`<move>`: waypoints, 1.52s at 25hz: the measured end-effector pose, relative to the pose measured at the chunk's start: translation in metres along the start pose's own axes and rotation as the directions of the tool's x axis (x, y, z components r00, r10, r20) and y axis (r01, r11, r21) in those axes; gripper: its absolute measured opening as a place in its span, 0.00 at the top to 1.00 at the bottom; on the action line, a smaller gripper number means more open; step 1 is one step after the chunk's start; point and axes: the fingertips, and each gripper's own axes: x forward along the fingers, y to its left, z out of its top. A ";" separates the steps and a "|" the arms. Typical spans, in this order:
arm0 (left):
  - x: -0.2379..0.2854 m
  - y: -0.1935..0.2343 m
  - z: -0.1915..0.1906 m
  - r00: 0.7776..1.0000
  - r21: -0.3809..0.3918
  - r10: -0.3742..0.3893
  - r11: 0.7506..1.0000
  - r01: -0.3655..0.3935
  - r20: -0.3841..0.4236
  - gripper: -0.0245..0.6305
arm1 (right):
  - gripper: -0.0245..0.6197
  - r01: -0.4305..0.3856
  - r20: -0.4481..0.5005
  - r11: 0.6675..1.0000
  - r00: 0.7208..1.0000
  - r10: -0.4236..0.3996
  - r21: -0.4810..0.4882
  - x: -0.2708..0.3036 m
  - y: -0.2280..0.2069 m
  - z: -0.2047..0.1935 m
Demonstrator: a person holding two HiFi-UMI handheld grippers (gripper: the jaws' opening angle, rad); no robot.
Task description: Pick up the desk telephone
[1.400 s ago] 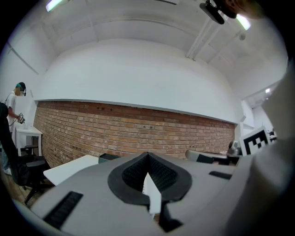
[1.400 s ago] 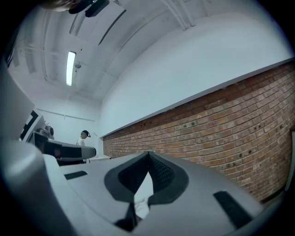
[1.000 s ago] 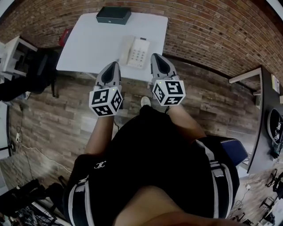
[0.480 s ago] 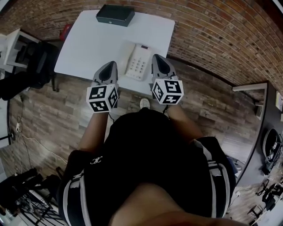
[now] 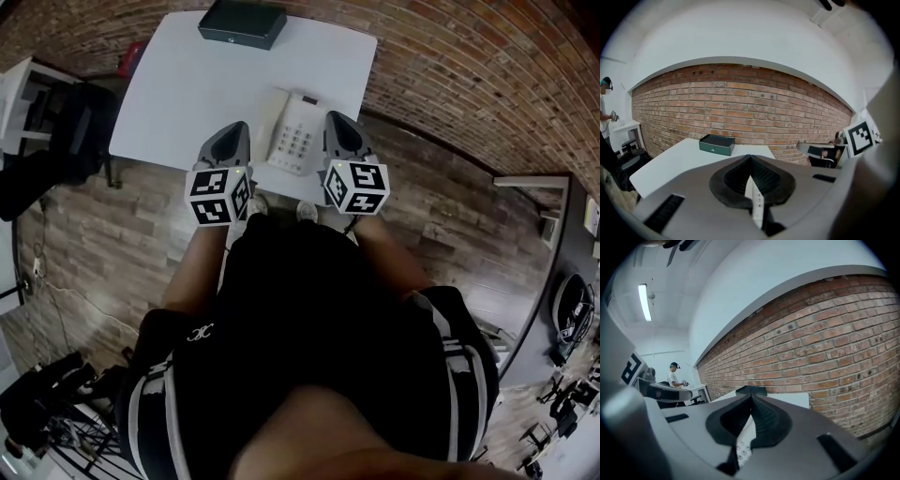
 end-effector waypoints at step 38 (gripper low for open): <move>0.144 0.031 -0.125 0.618 -0.507 -0.670 0.731 0.456 -0.411 0.48 | 0.67 0.103 -0.307 0.808 0.947 0.099 0.581 0.070 -0.038 -0.148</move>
